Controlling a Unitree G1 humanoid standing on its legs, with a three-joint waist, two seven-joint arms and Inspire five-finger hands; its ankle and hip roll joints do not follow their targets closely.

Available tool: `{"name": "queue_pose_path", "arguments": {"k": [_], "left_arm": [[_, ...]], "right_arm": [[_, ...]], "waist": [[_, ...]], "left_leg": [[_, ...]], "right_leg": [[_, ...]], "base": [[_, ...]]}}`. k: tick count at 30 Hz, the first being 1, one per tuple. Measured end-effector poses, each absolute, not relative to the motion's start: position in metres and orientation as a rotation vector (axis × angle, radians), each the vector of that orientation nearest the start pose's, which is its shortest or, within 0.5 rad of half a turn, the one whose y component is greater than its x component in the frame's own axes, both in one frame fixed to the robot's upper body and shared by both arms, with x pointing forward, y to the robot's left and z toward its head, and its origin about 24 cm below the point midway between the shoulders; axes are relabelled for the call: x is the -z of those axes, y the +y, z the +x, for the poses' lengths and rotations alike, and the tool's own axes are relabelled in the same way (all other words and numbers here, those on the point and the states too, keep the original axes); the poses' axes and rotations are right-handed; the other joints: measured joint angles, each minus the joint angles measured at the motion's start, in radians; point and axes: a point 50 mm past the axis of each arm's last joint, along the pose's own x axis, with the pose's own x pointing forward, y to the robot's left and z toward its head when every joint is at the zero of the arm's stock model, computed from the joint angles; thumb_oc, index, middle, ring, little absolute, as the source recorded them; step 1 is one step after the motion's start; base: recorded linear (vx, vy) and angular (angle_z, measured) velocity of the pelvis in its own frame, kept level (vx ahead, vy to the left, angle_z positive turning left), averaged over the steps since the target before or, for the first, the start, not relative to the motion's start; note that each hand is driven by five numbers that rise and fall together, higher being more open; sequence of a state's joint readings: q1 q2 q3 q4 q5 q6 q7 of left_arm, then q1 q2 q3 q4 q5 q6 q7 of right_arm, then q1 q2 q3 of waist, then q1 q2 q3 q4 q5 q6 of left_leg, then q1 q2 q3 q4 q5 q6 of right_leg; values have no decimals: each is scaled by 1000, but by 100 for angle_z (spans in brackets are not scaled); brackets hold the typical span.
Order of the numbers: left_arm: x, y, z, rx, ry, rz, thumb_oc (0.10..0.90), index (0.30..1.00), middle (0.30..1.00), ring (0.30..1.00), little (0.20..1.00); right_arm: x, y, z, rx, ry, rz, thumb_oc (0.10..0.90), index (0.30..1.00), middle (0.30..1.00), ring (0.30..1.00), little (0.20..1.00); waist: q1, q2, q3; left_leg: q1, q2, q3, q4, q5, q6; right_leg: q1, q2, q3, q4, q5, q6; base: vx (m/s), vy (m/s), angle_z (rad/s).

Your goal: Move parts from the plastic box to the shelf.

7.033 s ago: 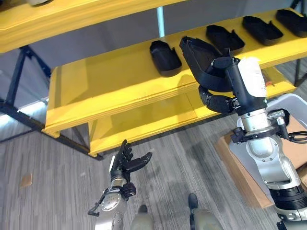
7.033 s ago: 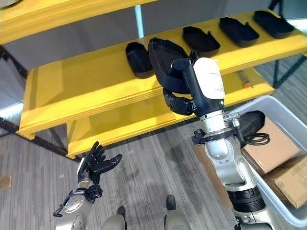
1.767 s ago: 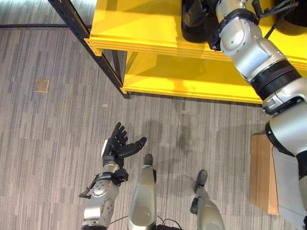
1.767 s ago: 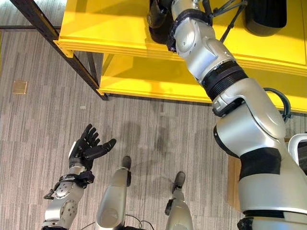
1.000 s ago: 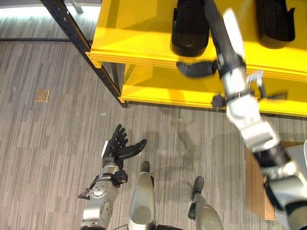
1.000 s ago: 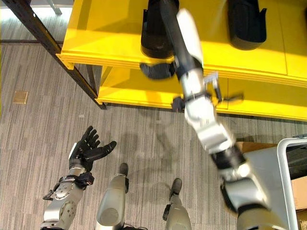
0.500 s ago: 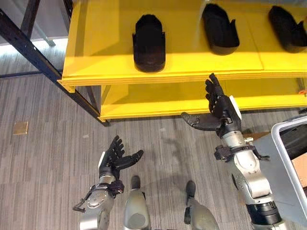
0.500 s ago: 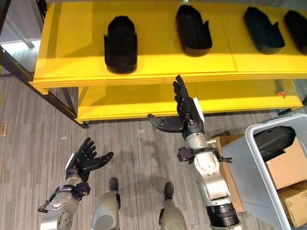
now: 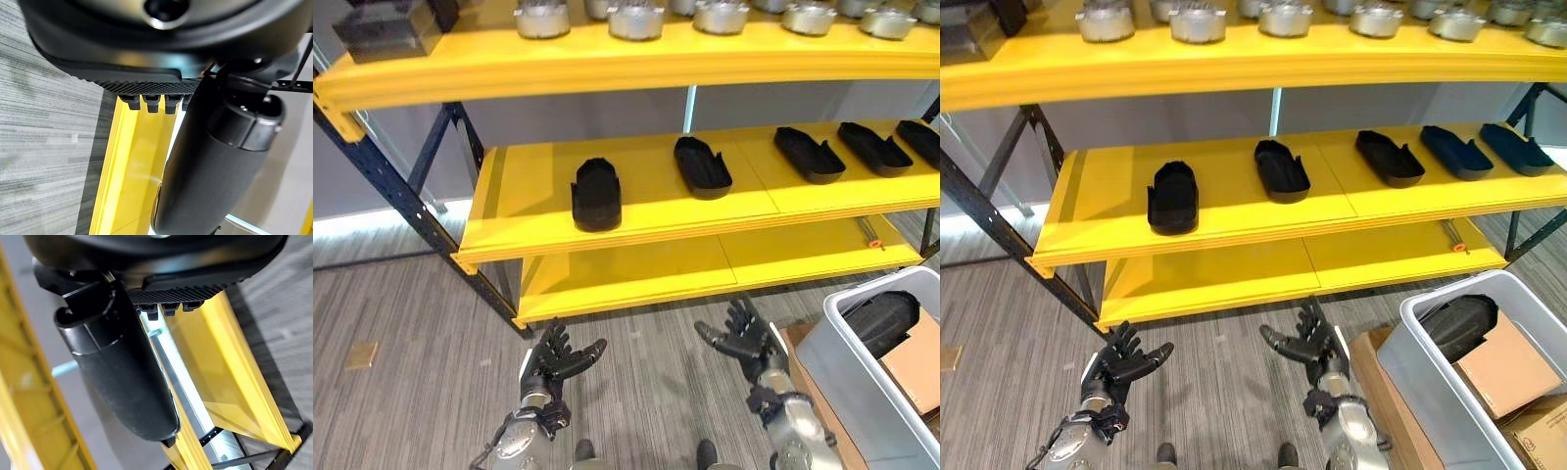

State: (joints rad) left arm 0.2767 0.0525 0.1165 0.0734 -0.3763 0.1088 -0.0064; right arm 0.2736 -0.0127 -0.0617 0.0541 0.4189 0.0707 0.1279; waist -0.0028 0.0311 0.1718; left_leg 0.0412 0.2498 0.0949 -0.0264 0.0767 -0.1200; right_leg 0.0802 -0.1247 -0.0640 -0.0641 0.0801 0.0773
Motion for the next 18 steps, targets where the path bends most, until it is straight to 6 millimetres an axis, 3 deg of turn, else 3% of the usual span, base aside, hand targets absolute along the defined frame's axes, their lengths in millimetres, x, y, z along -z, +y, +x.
{"name": "queue_pose_path", "arguments": {"k": [5, 9, 12, 18], "left_arm": [[44, 199, 171, -220, 428, -326, 900, 1000, 1000, 1000, 1000], [49, 201, 166, -230, 455, -324, 900, 1000, 1000, 1000, 1000], [49, 195, 170, -192, 457, -302, 900, 1000, 1000, 1000, 1000], [52, 188, 166, -183, 465, -326, 900, 1000, 1000, 1000, 1000]], "right_arm": [[54, -165, 174, 84, 417, 558, 900, 1000, 1000, 1000, 1000], [53, -167, 175, 58, 411, 563, 900, 1000, 1000, 1000, 1000], [50, -170, 179, 23, 414, 513, 900, 1000, 1000, 1000, 1000], [48, -170, 182, -21, 412, 489, 900, 1000, 1000, 1000, 1000]], "waist": [[-20, 0, -29], [-20, -6, -45], [0, -4, -94], [7, 9, -94]], "left_leg": [[14, 9, 1, -27, 16, 5], [15, 10, -2, -36, 27, 0], [-30, -7, -19, -56, 28, 2], [-29, 7, -14, -55, 26, 6]], "right_leg": [[-1, 11, 1, 8, 1, 1], [-2, 13, -2, 8, 1, 0], [-72, 14, 10, 13, 0, 10], [-82, 30, 19, 20, -3, 17]], "base": [[-3, 1, 1], [-10, 4, 2], [42, -90, -12], [100, -130, -6]]}}
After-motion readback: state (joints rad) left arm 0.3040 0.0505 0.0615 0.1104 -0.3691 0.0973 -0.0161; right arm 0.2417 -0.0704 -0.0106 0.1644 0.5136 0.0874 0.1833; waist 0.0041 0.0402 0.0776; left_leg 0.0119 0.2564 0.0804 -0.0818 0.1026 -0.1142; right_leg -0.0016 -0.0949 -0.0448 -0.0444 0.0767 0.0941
